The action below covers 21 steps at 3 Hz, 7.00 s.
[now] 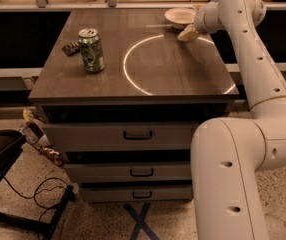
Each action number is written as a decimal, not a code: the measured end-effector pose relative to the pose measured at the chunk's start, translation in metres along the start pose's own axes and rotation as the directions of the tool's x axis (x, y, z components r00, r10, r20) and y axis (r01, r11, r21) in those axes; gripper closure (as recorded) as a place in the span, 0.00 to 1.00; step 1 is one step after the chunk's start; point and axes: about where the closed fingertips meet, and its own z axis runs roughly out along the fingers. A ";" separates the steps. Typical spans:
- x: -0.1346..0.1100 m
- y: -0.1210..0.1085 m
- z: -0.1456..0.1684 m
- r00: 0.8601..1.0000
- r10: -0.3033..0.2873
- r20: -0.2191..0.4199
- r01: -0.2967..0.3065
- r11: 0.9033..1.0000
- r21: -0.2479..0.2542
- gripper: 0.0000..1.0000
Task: Move paper bowl near green can
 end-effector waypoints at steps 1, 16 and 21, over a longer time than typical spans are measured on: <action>0.011 -0.025 -0.002 0.999 -0.032 -0.024 0.034 0.995 0.092 0.27; 0.002 -0.063 -0.021 0.982 -0.159 -0.106 0.177 0.967 0.184 1.00; -0.027 -0.113 -0.073 0.959 -0.261 -0.109 0.283 0.900 0.332 1.00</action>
Offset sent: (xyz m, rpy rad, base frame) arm 0.0951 -0.0947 0.0713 -0.1282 -0.2396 -0.1597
